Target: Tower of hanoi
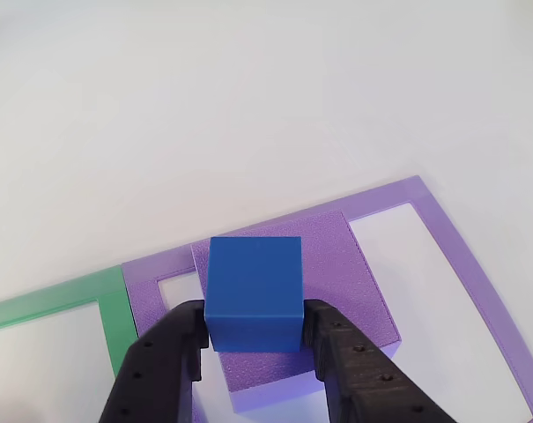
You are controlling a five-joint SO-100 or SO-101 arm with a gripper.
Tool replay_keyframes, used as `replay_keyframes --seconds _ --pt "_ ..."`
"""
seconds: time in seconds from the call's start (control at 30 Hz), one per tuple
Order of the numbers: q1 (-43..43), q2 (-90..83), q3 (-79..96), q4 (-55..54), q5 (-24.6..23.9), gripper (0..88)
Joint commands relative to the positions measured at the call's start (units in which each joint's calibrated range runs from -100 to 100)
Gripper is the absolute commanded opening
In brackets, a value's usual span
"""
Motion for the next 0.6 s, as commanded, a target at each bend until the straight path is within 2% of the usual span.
replay_keyframes --seconds 0.0,0.57 --pt "-0.69 -3.47 -1.06 -1.32 0.59 6.3" --pt "-1.68 -6.92 -1.15 0.54 0.59 3.6"
